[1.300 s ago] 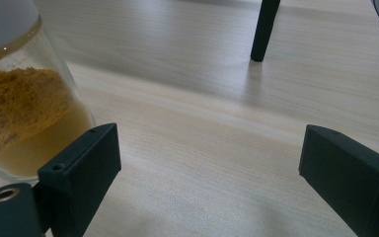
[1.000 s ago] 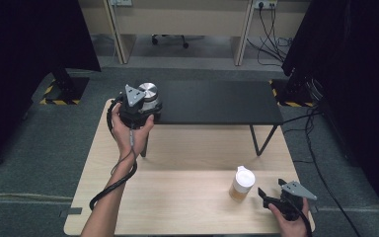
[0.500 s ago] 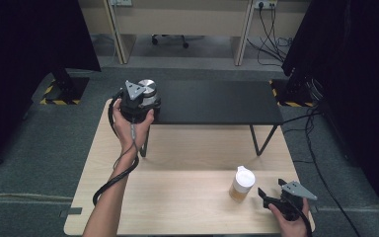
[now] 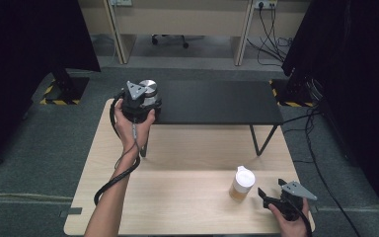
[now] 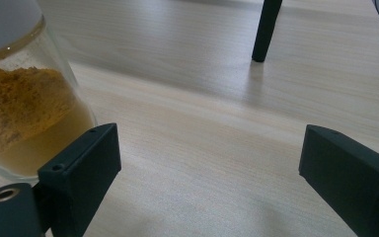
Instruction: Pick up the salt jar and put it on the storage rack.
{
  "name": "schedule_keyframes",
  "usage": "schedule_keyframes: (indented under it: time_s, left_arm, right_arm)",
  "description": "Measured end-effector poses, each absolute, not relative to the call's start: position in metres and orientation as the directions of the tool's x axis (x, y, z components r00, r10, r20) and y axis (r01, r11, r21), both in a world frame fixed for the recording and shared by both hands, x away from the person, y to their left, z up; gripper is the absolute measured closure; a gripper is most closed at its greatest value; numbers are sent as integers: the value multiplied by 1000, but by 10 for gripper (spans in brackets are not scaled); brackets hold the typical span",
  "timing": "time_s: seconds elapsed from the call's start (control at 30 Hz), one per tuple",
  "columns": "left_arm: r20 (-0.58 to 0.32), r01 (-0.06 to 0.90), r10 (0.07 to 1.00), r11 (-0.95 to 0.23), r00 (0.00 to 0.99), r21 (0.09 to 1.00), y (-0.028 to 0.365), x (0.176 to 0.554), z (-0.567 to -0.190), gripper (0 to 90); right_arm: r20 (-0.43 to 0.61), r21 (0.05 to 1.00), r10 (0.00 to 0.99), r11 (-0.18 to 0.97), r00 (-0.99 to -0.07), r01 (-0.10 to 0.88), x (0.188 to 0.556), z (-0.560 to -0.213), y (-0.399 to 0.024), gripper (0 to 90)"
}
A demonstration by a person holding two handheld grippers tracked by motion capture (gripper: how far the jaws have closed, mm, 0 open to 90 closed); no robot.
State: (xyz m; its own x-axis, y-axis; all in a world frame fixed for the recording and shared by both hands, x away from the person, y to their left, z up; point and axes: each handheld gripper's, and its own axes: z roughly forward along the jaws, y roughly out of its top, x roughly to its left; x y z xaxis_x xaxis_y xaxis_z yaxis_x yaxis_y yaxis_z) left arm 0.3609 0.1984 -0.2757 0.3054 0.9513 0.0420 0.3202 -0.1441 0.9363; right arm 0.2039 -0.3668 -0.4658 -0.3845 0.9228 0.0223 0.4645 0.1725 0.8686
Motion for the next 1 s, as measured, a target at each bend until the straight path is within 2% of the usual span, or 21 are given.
schedule_keyframes:
  time_s: [0.37,0.8,0.9,1.0]
  left_arm:
    - [-11,319,954,-89,300,944,205,362,-282,311]
    - [-4,308,950,-97,313,946,207,362,-284,305]
    - [-29,281,947,-65,320,958,211,358,-289,190]
    - [-5,248,945,-80,326,966,209,349,-293,143]
  right_arm:
    - [18,868,923,176,-385,464,204,-466,-366,91]
    - [18,868,923,177,-385,464,204,-466,-366,91]
    - [20,869,923,175,-385,463,204,-466,-367,91]
    - [22,868,922,174,-387,465,204,-466,-367,91]
